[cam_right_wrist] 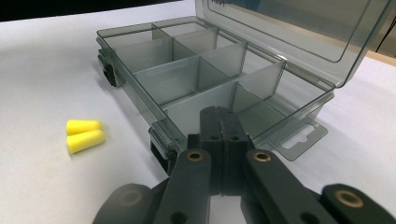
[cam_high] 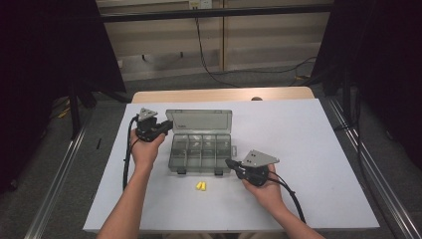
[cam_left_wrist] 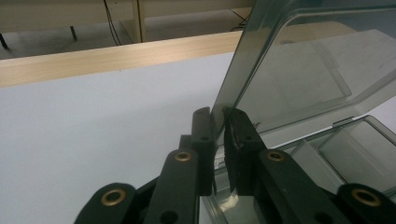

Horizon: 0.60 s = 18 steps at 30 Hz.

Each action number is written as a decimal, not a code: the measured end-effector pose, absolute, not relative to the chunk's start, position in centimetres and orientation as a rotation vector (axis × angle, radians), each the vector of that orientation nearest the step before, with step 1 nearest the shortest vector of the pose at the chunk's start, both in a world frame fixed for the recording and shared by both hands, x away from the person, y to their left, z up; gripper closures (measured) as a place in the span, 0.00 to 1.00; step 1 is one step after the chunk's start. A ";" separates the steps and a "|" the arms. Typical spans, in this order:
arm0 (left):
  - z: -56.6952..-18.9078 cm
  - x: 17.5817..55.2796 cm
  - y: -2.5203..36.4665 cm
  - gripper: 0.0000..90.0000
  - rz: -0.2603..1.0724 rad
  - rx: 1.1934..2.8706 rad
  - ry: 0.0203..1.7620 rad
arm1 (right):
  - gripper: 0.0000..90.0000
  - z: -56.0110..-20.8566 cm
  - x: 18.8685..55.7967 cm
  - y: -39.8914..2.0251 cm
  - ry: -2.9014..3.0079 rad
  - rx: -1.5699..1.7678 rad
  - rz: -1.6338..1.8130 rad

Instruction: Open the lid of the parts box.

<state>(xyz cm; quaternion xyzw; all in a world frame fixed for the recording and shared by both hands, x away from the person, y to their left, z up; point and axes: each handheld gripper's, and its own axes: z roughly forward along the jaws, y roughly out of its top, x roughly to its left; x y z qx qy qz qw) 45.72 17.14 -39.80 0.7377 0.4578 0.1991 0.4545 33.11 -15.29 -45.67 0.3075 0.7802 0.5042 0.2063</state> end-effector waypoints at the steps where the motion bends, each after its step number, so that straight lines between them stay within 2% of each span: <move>1: -39.8 45.8 17.1 0.92 0.494 1.824 1.127 | 1.00 -45.7 33.1 -15.3 2.173 0.856 1.404; 18: -40.4 46.6 16.7 0.92 0.517 1.812 1.151 | 1.00 -45.7 33.1 -15.3 2.171 0.855 1.401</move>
